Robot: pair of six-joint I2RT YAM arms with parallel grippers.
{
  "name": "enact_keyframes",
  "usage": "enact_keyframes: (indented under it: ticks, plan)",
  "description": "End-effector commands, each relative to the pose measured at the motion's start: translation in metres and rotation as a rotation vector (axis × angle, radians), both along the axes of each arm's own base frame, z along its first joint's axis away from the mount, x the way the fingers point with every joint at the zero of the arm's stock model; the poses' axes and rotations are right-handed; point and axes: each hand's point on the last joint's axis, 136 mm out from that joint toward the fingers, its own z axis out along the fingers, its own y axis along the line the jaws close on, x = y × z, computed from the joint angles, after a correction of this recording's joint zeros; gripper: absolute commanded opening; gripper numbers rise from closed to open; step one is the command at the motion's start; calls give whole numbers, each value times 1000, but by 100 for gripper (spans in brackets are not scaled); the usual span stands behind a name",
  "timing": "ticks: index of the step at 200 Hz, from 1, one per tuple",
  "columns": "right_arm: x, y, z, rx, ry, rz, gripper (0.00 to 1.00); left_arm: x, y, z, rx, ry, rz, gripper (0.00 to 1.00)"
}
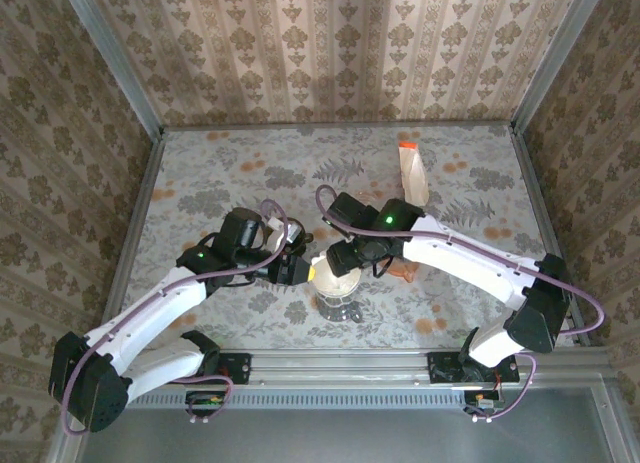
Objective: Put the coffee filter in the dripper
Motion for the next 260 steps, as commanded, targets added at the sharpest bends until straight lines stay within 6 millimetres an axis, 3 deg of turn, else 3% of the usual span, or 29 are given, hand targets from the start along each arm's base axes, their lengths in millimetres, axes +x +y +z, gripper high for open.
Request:
enact_keyframes:
  ticks: [1,75,202,260]
  plan:
    - [-3,4,-15,-7,34,15,72,2,-4,8,-15,-28,-13,37]
    - [-6,7,-47,-44,94,3,69,2,-5,9,-17,-29,-17,37]
    - [-10,-2,-78,-110,130,-17,67,2,-6,8,-18,-24,-21,39]
    - [-9,-4,-81,-123,127,-24,66,3,-7,11,-29,-36,-18,55]
